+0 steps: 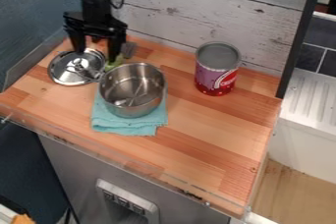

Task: Move the green spatula to the left side of its length

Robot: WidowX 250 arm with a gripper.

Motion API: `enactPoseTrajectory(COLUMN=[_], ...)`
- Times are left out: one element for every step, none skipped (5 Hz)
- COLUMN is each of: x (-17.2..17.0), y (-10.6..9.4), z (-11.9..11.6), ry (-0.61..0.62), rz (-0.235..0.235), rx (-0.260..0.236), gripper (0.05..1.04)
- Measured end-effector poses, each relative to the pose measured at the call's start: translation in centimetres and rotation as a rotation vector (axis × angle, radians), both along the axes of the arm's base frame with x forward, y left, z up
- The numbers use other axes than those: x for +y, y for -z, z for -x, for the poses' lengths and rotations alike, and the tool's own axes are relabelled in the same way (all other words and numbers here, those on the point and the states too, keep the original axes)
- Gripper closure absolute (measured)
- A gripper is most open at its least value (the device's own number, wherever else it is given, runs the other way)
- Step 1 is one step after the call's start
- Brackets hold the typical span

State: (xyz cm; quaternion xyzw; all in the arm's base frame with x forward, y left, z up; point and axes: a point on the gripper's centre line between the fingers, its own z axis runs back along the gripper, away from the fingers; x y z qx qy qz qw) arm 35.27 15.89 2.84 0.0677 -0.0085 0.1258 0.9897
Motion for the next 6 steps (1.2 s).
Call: enactPoseTrajectory(x=[-0.1,-1.1,-1.0,-1.1,-1.6,-1.5], y=[0.0,1.3,2.2,2.2,2.3,2.3], z=[-0.5,-0.6,-0.6,-0.7,-0.9,-0.8], ry=[-0.018,0.002,-0.006,0.002,0.019,0.022], rz=[-0.007,-0.011,-0.008,-0.005,-0.002,-0.006], rx=[-0.027,0.009,0.04,0.04,0.039,0.04], gripper=[0.082,0.082,0.083,0.13,0.417,0.685])
